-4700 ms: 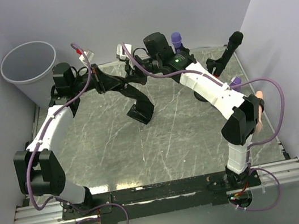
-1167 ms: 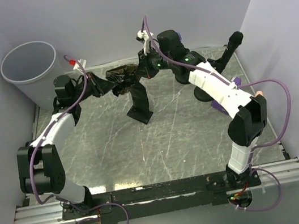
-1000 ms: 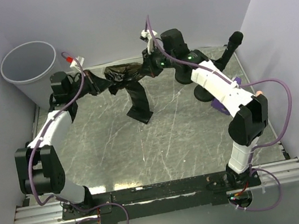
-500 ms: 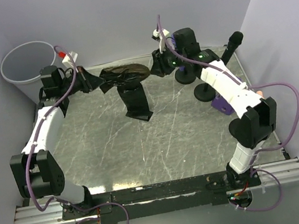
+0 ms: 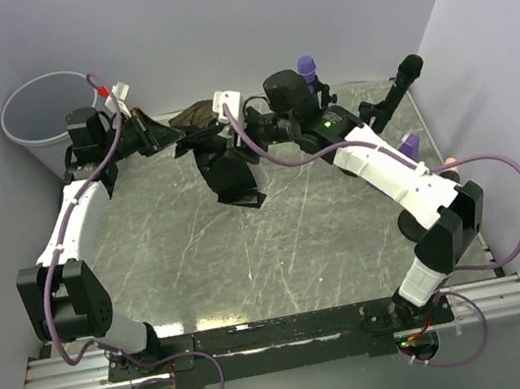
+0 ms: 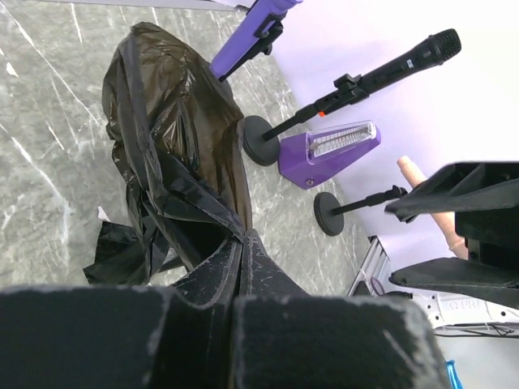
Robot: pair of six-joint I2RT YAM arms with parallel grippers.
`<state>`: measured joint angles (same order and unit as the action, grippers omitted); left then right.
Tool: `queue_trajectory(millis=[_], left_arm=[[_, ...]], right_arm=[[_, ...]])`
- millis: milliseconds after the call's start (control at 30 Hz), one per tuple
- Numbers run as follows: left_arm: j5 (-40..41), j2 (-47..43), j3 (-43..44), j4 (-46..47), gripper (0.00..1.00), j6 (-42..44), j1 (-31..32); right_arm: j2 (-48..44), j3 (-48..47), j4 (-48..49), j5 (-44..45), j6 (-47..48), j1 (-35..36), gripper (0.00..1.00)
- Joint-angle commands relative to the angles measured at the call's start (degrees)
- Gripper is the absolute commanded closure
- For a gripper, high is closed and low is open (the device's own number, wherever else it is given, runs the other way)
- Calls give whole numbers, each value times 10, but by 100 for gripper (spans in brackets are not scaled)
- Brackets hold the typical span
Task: Put the trash bags into the trash bin
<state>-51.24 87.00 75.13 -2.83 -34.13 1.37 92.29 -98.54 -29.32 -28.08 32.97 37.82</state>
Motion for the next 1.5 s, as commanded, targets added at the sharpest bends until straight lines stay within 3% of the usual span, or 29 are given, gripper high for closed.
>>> queue_trajectory(millis=[0,100,267,433,500,633,667,700,767,900,1133,1233,1267,1300,1367,1467], left_arm=[[-17,-22,14,-1,99,-1,7],[-20,-32,16,-25,99,29,13],[-25,-53,-1,-25,99,32,18],[-32,-65,-7,-31,99,48,21],[-31,-68,-5,-44,99,60,21],[-30,-69,-2,-71,98,87,21],[-34,-68,4,-80,84,104,19],[-30,-68,25,-122,72,147,15],[-32,-63,58,-213,62,230,-7],[-108,-50,120,-357,65,409,-79],[-100,-4,155,-494,56,626,-90],[-35,8,104,-450,50,606,-90],[-20,16,93,-442,49,599,-90],[-12,22,77,-423,48,571,-90],[3,23,39,-343,45,462,-90],[-3,14,-7,-250,38,352,-89]], right_arm=[[12,-4,72,-19,80,0,40],[34,-8,100,-43,124,1,36],[106,-84,27,-101,172,1,35],[142,-98,20,-116,196,1,37],[150,-104,20,-114,203,1,47],[140,-97,27,-112,212,1,95],[133,-92,20,-115,219,1,100],[126,-87,14,-118,227,1,100],[106,-67,9,-125,238,1,100],[68,-19,8,-151,249,-4,100],[59,-14,-26,-177,227,-5,100],[70,-10,-42,-170,229,-5,100],[75,-10,-57,-168,239,-4,94],[83,-16,-81,-164,251,-4,78],[104,-31,-126,-153,250,-3,57],[135,-41,-154,-139,204,-4,49]])
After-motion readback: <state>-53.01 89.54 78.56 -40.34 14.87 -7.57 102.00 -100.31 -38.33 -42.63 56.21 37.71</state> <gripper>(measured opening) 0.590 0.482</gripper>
